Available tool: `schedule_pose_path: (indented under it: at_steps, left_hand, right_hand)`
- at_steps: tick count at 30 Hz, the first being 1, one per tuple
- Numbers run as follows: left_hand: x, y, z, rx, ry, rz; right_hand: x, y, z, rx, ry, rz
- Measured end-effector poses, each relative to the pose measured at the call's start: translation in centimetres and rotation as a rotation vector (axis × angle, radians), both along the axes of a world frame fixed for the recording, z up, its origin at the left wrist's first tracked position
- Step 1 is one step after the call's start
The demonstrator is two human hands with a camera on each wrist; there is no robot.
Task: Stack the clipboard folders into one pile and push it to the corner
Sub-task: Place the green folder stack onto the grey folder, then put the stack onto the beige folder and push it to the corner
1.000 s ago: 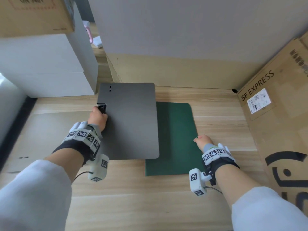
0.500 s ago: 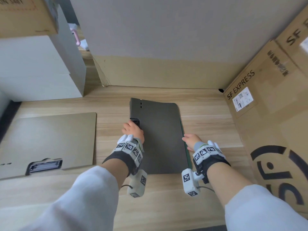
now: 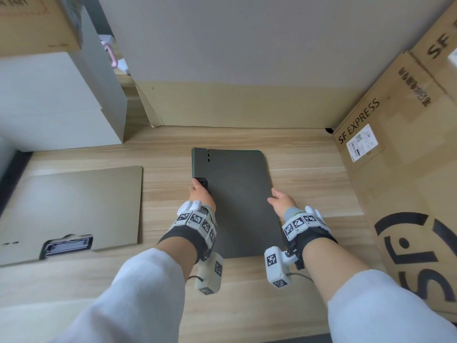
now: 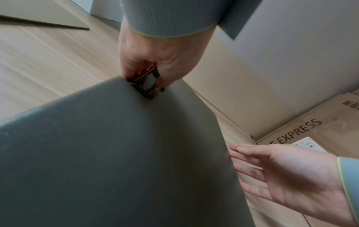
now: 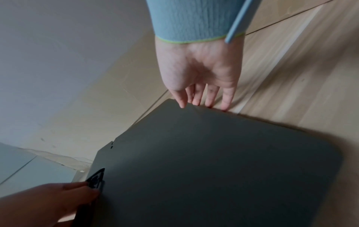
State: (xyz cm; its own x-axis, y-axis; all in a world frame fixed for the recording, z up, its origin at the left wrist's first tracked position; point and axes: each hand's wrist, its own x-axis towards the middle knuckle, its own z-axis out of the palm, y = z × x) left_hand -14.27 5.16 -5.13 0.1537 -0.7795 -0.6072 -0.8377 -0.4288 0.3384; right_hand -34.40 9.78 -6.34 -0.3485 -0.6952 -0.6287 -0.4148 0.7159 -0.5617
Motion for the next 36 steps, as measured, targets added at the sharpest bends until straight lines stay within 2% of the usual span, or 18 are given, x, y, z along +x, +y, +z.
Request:
schedule_pose_path:
  at_steps: [7,9,11,13,15,17,20,26,30,32,34,36]
  left_hand:
    - [0.1,-0.3,0.1,0.007,0.008,0.005]
    - [0.9,-0.1,-0.1,-0.044,0.040,0.013]
    - [3.1,-0.1,-0.6,-0.124,-0.044,0.034]
    - [6.5,-0.2,-1.3,-0.088,-0.213,0.098]
    - [10.1,-0.3,-2.0,-0.024,-0.297,0.198]
    - [13.4,-0.2,-2.5,0.046,-0.342,0.225]
    - [15.7,0.1,-3.2,0.080,-0.321,0.171]
    - [13.3,1.2,-2.2,0.069,-0.248,0.047]
    - [10.9,1.5,-1.4,0.080,-0.148,-0.145]
    - [9.4,1.8,-0.8,0.022,-0.100,-0.241]
    - [9.1,2.0,-0.3,0.005,-0.096,-0.277]
    - [10.3,2.3,-0.2,0.018,-0.138,-0.192]
  right_hand:
    - [0.4,-0.2,-0.2,0.018,0.010,0.028]
    - [0.5,-0.3,-0.2,0.031,0.022,0.026]
    - [0.8,-0.5,0.0,0.031,0.029,0.026]
    - [1.0,-0.6,0.1,0.031,0.043,0.032]
    - [1.0,-0.5,0.1,0.033,0.068,0.035]
    - [1.1,-0.6,0.0,0.026,0.093,0.038]
    - [1.5,-0.7,0.1,0.022,0.120,0.031]
    - [1.8,-0.8,0.0,0.021,0.150,0.021]
    - [2.1,-0.7,0.2,0.024,0.153,0.020]
    - [2.1,-0.6,0.2,0.032,0.161,0.025]
    - [2.1,-0.6,0.3,0.040,0.159,0.037]
    - [2.1,-0.6,0.4,0.048,0.150,0.038]
